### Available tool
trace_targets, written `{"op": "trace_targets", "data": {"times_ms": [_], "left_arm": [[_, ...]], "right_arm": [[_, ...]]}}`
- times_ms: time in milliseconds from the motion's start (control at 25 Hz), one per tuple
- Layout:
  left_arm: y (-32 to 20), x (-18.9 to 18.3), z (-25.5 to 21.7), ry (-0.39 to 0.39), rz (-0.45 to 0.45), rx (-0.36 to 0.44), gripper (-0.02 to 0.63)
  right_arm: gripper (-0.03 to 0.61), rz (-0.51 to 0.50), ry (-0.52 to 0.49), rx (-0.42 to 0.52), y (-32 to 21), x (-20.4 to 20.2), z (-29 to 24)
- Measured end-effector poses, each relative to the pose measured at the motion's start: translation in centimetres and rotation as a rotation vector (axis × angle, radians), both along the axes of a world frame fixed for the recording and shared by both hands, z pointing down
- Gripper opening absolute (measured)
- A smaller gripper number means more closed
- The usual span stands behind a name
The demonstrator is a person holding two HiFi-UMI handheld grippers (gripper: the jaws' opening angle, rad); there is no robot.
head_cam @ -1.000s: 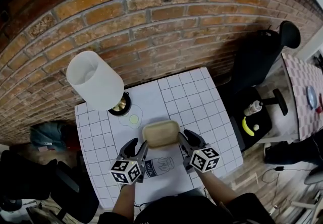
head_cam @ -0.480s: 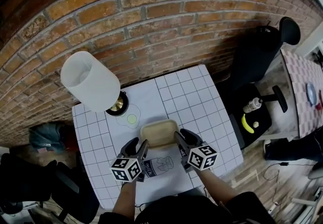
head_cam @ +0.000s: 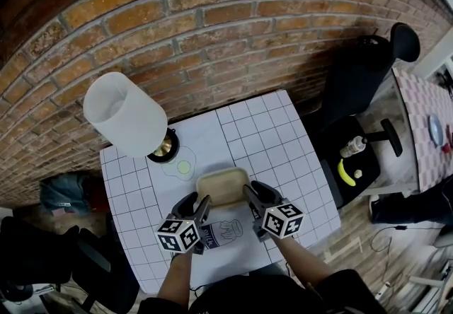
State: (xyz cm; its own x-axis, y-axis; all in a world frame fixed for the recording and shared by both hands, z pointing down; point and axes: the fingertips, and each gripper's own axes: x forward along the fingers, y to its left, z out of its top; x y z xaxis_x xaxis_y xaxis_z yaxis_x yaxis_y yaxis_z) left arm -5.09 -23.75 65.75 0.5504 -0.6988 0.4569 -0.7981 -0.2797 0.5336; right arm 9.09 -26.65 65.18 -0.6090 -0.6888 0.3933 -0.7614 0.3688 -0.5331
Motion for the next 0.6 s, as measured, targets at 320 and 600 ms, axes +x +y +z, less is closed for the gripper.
{"op": "trace_targets", "data": {"times_ms": [320, 600], "left_arm": [[-0.1, -0.2, -0.4, 0.038, -0.02, 0.002, 0.178], [-0.2, -0.3, -1.7, 0.054, -0.028, 0.035, 0.178]], "right_arm": [[0.112, 0.011, -0.007, 0.001, 0.0, 0.1, -0.2], [0.109, 0.031, -0.028, 0.032, -0.1, 0.2, -1.8]]}}
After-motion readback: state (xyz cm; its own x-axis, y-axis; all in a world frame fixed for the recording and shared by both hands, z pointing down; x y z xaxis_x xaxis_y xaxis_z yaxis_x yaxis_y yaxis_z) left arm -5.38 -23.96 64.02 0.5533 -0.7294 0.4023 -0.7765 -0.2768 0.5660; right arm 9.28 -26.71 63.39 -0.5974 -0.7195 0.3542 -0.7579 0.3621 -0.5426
